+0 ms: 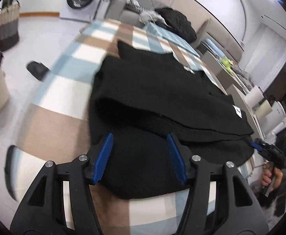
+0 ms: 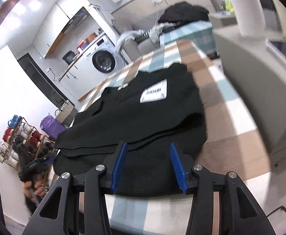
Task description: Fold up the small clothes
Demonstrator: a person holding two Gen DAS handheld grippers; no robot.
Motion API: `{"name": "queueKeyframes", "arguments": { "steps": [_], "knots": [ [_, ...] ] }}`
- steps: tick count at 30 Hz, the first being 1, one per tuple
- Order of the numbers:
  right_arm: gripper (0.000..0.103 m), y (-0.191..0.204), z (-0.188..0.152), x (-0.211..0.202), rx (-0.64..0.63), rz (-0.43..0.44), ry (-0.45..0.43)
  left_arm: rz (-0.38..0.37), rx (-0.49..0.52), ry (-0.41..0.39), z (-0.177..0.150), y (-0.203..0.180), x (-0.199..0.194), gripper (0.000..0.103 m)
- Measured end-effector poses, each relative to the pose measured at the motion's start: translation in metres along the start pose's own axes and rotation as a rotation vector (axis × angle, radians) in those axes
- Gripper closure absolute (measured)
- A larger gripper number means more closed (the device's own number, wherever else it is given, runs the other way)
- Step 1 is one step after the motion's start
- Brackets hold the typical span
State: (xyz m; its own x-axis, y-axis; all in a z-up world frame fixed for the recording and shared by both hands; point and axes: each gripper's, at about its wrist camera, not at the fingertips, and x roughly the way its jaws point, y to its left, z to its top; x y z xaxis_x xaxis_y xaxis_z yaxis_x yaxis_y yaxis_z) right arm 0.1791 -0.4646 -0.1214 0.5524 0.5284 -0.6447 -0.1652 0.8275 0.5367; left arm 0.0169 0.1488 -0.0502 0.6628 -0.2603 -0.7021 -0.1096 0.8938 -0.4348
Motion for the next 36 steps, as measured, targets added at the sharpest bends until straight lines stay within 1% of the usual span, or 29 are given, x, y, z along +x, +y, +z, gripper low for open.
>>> {"name": "queueKeyframes", "arguments": {
  "steps": [2, 4, 10, 13, 15, 18, 20, 25, 29, 32, 34, 36],
  "knots": [
    [0.05, -0.006, 0.0, 0.01, 0.03, -0.01, 0.032, 0.002, -0.005, 0.025, -0.001, 0.001, 0.011, 0.049],
    [0.049, -0.012, 0.002, 0.015, 0.063, 0.016, 0.026, 0.001, -0.008, 0.013, 0.0, 0.001, 0.013, 0.048],
    [0.048, -0.03, 0.022, 0.033, 0.178, 0.036, -0.032, 0.023, -0.057, 0.0, 0.015, 0.006, 0.028, 0.048],
    [0.048, -0.033, 0.032, 0.038, 0.198, 0.042, -0.071, 0.036, -0.077, -0.008, 0.022, 0.01, 0.031, 0.048],
    [0.048, -0.031, 0.039, 0.036, 0.191, 0.056, -0.102, 0.038, -0.081, -0.02, 0.024, 0.011, 0.031, 0.048],
    [0.048, -0.025, 0.041, 0.03, 0.149, 0.081, -0.125, 0.052, -0.076, -0.023, 0.025, 0.013, 0.032, 0.048],
    [0.048, -0.022, 0.04, 0.031, 0.129, 0.072, -0.119, 0.057, -0.087, -0.026, 0.026, 0.016, 0.032, 0.048],
    [0.048, -0.025, 0.036, 0.039, 0.147, 0.065, -0.088, 0.081, -0.087, -0.038, 0.033, 0.016, 0.036, 0.048],
    [0.048, -0.023, 0.034, 0.037, 0.136, 0.064, -0.083, 0.067, -0.064, -0.052, 0.036, 0.011, 0.032, 0.048],
    [0.048, -0.024, 0.033, 0.037, 0.132, 0.067, -0.078, 0.085, -0.061, -0.072, 0.038, 0.013, 0.03, 0.048],
    [0.048, -0.025, 0.032, 0.039, 0.137, 0.067, -0.073, 0.076, -0.08, -0.075, 0.04, 0.016, 0.03, 0.048],
    [0.048, -0.025, 0.031, 0.04, 0.137, 0.068, -0.069, 0.078, -0.068, -0.066, 0.039, 0.015, 0.03, 0.048]
  ]
}}
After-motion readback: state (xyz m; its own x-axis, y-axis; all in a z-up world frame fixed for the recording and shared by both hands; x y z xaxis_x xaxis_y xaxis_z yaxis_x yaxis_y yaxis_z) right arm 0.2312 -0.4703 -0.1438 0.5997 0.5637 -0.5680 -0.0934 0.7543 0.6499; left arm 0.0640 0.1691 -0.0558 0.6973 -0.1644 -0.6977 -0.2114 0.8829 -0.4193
